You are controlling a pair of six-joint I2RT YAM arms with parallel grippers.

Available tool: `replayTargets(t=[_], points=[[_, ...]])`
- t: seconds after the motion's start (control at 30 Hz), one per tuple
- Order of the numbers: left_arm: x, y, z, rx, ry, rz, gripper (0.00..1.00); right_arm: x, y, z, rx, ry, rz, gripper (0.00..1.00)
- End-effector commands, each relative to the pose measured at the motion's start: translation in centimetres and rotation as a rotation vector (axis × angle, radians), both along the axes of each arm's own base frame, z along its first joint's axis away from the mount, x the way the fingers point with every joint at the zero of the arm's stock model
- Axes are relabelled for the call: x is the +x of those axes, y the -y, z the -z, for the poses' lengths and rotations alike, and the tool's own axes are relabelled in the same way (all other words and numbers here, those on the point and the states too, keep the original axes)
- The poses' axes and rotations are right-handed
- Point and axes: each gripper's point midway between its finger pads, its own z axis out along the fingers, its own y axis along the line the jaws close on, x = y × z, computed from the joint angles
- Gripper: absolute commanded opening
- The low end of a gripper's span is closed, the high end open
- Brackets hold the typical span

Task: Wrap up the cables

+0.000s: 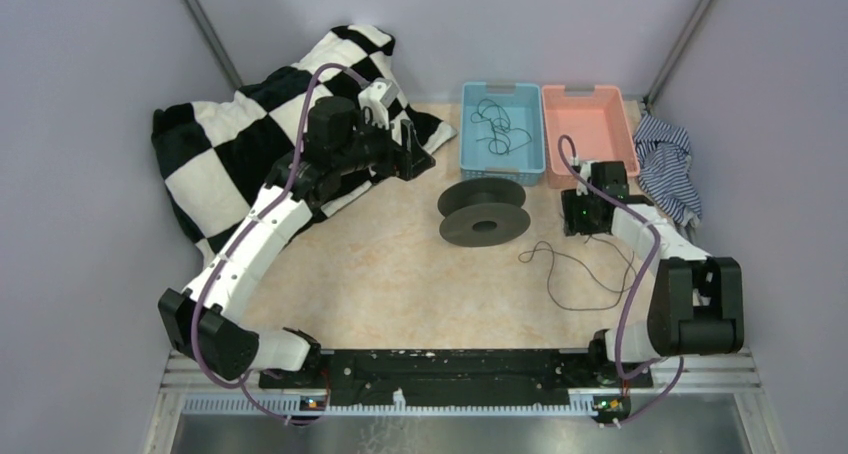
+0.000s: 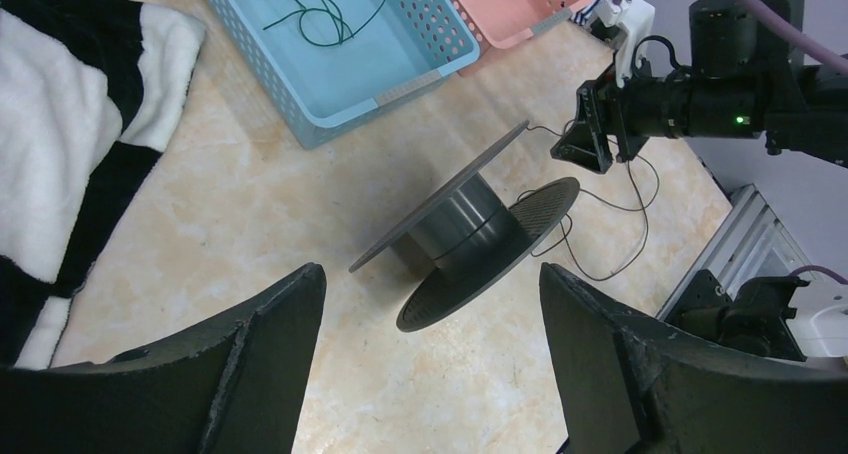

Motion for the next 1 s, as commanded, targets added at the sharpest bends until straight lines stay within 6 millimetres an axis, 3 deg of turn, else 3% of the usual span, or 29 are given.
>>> replayTargets(t=[0.0,0.1,0.37,0.43,0.5,0.63,0.7,0.77,0.83,0.97], points=[[-0.6,0.1,-2.4,-0.043,0.079,0.022,0.85,3.2,1.3,-0.4,-0.119,0.072,-0.072,0.54],[-0.7,0.1,-2.5,-0.046,0.079,0.028,0.85,4.3,1.4,0.1,-0.134,0.077,-0.090,0.55],[-0.8,-0.1,-2.4,-0.038,0.087,0.024,0.85,5.0,2.2,2.6,-0.181,0.032,-0.114,0.51],[-0.8,-0.2,-2.1,-0.029,0.079,0.020,0.85,5.1,3.0,2.9,-0.211,0.026,-0.099,0.45],[-0.8,-0.2,-1.9,-0.023,0.074,0.023,0.84,5.1,3.2,3.1,-0.223,0.012,-0.099,0.27],[-1.1,0.1,-2.8,-0.034,0.087,0.048,0.83,5.0,1.7,3.1,-0.145,0.008,-0.138,0.00],[-1.1,0.2,-3.1,-0.029,0.093,0.061,0.83,4.8,1.3,2.4,-0.121,0.004,-0.136,0.00],[-1.1,0.5,-3.2,-0.025,0.086,0.085,0.83,4.8,0.6,0.6,-0.083,0.016,-0.133,0.00],[-1.5,1.1,-3.6,-0.032,0.076,0.126,0.82,4.8,-0.1,-2.5,-0.058,0.042,-0.123,0.00],[-2.3,2.4,-5.0,-0.049,0.097,0.243,0.73,4.9,-3.6,-12.0,0.085,0.218,-0.150,0.00]])
